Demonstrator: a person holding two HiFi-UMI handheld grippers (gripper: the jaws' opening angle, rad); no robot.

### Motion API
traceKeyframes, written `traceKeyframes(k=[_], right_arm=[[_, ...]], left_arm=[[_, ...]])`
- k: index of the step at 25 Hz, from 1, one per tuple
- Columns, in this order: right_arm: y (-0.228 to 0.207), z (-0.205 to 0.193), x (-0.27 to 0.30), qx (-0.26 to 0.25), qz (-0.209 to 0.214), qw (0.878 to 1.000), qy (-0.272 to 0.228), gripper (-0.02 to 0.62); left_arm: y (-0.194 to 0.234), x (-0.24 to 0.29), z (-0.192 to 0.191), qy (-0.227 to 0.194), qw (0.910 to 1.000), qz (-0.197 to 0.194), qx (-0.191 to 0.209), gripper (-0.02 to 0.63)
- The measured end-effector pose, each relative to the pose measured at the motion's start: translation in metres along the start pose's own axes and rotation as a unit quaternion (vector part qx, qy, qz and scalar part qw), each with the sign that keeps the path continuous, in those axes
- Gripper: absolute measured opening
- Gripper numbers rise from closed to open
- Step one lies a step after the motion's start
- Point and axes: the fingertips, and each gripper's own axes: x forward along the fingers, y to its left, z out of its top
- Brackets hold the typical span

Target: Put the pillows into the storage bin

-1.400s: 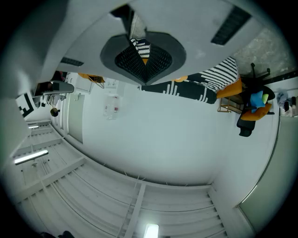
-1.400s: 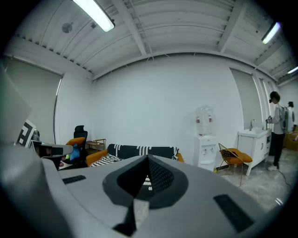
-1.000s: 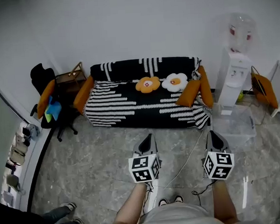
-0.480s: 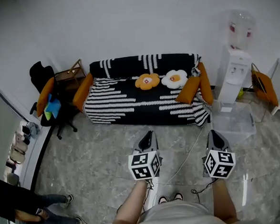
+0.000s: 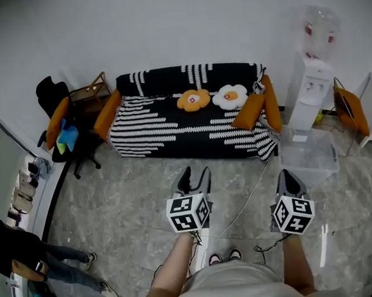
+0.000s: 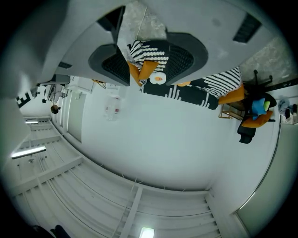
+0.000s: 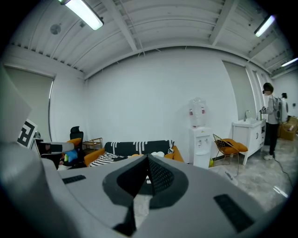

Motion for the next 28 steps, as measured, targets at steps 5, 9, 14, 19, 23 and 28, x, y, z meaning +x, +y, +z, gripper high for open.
traceKeyframes(k=[5,9,14,19,23,28], right_arm=[[-0.007,-0.004,0.006,0.002,0.005,1.0,0.006,0.002],[-0.019,-0.004,0.014,0.008,0.01,1.0,0.009,0.002],[-0.043,-0.013,0.028,-0.001,0.002,1.0,0.02,0.002],[-0.046,-0.022,0.052,-0.015,0.003,0.999,0.037,0.002],[-0.042,-0.018,0.092,-0.02,0.008,0.999,0.046,0.002],[-0.026,0.006,0.158,-0.031,0.012,0.999,0.041,0.002]], left_arm=[[0.0,0.004,-0.004,0.001,0.9999,0.012,0.0,0.236],[0.001,0.006,-0.003,-0.002,0.9995,0.032,0.002,0.236],[0.004,0.011,-0.009,0.005,0.9984,0.055,0.005,0.235],[0.016,0.025,-0.024,0.023,0.9974,0.069,0.0,0.235],[0.033,0.059,-0.023,0.025,0.9973,0.069,-0.005,0.235],[0.071,0.118,-0.01,0.016,0.9973,0.068,-0.025,0.235]])
